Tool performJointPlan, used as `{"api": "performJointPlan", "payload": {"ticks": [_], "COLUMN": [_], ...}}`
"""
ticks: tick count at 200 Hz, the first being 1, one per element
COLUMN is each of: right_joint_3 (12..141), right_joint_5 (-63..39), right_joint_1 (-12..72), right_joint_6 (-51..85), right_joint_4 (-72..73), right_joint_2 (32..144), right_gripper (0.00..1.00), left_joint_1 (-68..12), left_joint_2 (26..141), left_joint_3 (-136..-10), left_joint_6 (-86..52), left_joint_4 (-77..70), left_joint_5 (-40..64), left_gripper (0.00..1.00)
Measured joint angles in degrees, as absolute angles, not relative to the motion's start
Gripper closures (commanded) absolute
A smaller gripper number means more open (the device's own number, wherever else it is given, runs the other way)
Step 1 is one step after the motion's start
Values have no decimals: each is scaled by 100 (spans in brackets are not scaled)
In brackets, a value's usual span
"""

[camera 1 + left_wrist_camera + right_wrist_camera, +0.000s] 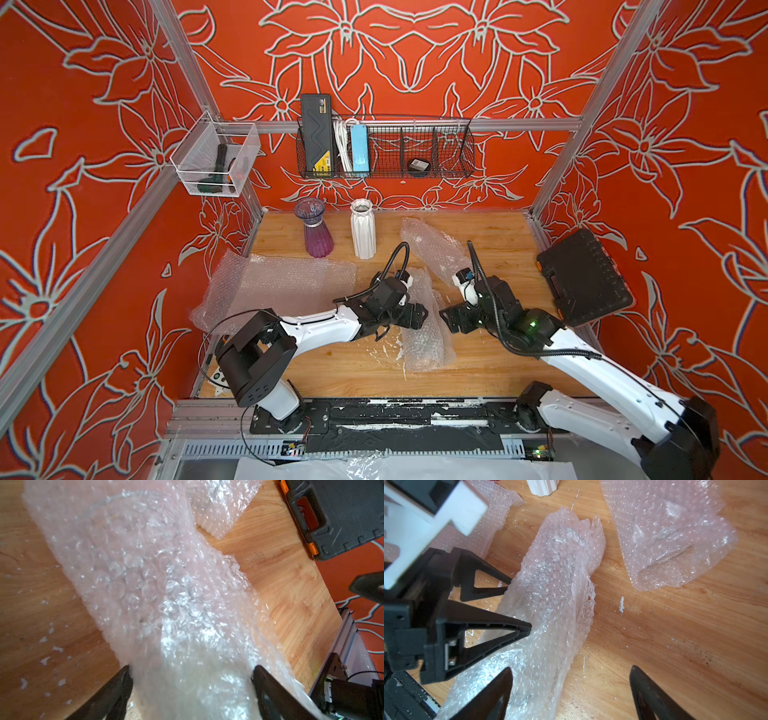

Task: Unwrap the vase from the bubble wrap
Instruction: Unwrap the bubble wrap at the center of the board.

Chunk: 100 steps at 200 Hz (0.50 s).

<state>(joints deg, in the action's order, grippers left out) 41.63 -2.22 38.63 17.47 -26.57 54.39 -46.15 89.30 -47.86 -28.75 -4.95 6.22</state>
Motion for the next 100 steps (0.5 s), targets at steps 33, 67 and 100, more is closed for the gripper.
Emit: {"api": "performJointPlan", "payload": {"ticks": [33,67,100], "right_joint_3": [3997,3826,3822], "right_joint_5": [-211,-215,-344], "right_joint_1": [3835,3750,3701], "right_joint_6": [1745,1745,1743], "right_joint_4": [-2722,-2764,-2563], "right_joint_2": [5151,5122,5492], "right_gripper": [12,12,12], "left_joint_1": [-4834,-5015,-5120], "left_joint_2": [8785,8307,8029], "left_joint_3": [-4584,-4213,-4036], "left_joint_6": [-2864,-2821,-2814], "left_joint_4": [-668,-596,-436], "left_joint_5": [528,504,506], "left_gripper": [25,32,32]}}
